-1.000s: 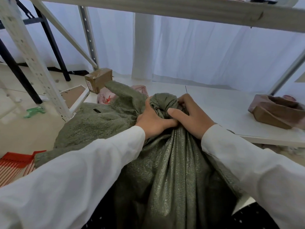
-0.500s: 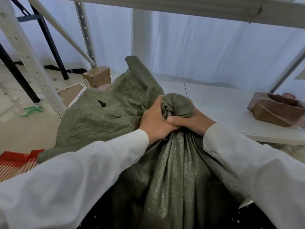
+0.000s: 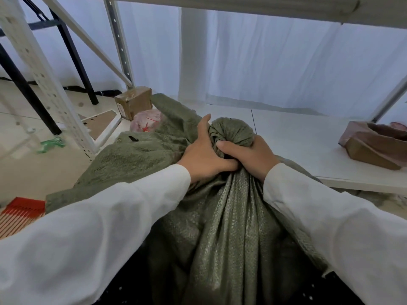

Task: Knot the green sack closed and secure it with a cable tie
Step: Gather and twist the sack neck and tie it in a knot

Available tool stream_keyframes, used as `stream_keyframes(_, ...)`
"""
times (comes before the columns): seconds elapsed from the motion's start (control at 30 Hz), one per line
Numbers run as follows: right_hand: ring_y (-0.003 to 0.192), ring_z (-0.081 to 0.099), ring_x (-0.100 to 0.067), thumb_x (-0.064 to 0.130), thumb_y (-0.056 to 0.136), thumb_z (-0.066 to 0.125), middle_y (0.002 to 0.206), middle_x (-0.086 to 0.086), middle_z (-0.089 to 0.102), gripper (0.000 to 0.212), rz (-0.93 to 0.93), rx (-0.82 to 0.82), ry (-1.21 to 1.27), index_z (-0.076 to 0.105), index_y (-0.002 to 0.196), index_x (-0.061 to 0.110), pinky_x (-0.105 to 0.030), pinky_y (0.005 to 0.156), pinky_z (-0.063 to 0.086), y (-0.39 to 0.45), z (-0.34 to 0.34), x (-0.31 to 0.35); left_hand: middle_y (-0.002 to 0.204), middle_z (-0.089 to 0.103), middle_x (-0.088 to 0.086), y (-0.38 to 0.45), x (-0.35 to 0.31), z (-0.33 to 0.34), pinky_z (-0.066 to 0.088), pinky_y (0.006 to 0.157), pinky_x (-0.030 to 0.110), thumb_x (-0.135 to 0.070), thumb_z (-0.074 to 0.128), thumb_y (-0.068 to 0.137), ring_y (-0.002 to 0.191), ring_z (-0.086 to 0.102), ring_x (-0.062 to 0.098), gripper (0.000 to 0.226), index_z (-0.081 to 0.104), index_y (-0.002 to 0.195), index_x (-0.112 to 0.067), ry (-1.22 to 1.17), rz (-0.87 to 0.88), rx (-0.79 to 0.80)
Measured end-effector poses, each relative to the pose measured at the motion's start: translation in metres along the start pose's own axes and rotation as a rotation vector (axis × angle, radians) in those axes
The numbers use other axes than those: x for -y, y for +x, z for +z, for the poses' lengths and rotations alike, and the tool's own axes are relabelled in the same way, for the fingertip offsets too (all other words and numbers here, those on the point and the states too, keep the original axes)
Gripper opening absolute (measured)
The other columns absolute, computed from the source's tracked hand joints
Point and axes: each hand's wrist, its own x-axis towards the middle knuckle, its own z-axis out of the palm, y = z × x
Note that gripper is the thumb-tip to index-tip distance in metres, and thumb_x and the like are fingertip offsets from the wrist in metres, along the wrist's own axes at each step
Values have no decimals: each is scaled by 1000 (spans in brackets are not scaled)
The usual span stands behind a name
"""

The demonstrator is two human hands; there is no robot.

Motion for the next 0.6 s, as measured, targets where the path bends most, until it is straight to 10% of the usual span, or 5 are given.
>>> stream_keyframes(0.2,90,70,-20,42,56,76,93,-2,75,36,72,-83,174,73,84,21,-43,87,54,1,-5,-2,151,30,-5,7,-14,-47,-5,117,43,-68,71,54,141,20,19,123,0,147,-30,593,22,232)
stream_keyframes(0.37,86,71,-24,42,54,74,86,-3,75,28,101,-150,206,75,74,22,-50,89,53,5,-3,-4,116,59,-6,11,-10,-43,41,100,37,-87,61,29,110,56,18,101,44,112,-31,646,24,275)
stream_keyframes(0.6,81,72,-21,42,62,71,80,-1,76,22,146,-217,223,74,71,22,-47,88,55,13,2,-3,121,59,-1,-1,-17,-20,40,95,41,-96,44,32,111,54,25,120,41,128,-24,797,-26,115)
